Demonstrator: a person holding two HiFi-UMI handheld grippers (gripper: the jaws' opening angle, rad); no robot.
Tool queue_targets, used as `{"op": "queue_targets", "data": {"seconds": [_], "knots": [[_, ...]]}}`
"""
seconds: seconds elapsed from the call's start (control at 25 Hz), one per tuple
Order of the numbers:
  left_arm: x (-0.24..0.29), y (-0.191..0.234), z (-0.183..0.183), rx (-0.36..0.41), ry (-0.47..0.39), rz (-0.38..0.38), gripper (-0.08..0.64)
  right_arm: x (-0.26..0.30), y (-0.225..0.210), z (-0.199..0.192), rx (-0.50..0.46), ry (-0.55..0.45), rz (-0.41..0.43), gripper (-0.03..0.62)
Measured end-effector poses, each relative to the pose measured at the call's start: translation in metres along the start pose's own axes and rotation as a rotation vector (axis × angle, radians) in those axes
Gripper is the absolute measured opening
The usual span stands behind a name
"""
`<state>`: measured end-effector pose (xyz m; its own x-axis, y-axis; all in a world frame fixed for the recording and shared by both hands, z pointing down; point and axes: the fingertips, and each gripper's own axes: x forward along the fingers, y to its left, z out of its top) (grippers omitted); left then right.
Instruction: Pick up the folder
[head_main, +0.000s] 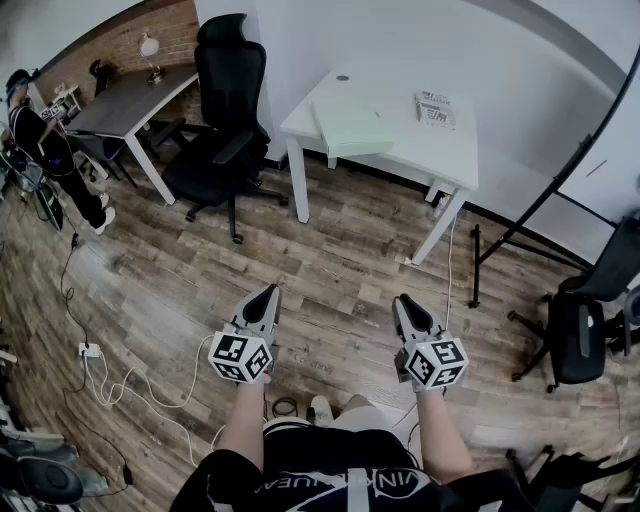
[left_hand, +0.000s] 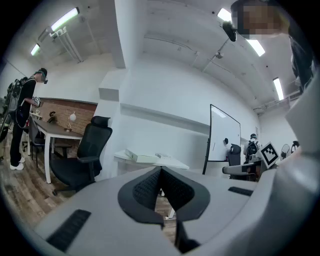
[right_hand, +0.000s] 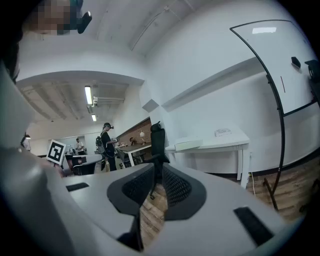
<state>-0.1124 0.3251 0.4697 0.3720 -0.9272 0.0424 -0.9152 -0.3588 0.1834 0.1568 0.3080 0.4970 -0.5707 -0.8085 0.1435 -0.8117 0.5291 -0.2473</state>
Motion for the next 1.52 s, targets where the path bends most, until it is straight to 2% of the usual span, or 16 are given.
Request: {"op": "queue_targets", "data": {"seconds": [0.48, 1.12, 1.52], "knots": [[0.000, -0.005, -0.002, -0.009, -0.002, -0.015, 0.012, -0.001, 0.006, -0.005, 0.026, -0.005, 0.002, 0.066], [-0.010, 0.009, -0.003, -0.025, -0.007, -0.010, 0.012, 0.000, 0.016, -0.005, 0.018, -0.002, -0.002, 0.066], [0.018, 0.033, 0.000, -0.015, 0.004, 0.001, 0.012, 0.045, 0.007, 0.001, 0.010, -0.004, 0.036, 0.066]]}}
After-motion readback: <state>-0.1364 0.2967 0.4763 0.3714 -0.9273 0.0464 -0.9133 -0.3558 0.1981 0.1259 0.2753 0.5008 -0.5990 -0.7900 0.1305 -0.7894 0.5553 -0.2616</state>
